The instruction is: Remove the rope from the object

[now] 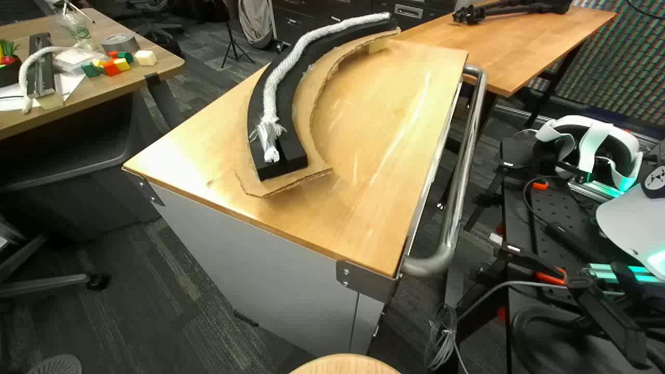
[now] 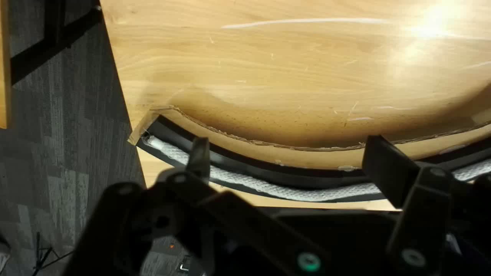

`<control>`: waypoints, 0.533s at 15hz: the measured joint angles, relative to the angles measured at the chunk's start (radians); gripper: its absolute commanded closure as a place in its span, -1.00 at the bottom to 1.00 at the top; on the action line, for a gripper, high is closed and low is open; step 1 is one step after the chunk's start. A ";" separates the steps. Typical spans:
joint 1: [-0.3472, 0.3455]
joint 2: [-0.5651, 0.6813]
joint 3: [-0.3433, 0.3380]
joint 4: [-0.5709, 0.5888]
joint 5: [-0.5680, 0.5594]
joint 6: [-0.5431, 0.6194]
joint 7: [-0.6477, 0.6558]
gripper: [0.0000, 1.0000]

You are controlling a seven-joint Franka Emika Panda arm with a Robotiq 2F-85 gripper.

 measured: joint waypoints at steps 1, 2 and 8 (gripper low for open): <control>0.000 0.000 0.001 0.005 0.000 0.001 0.000 -1.00; 0.000 -0.002 0.000 0.012 0.000 0.001 0.000 -1.00; 0.000 -0.010 0.000 0.016 0.000 0.001 0.000 -1.00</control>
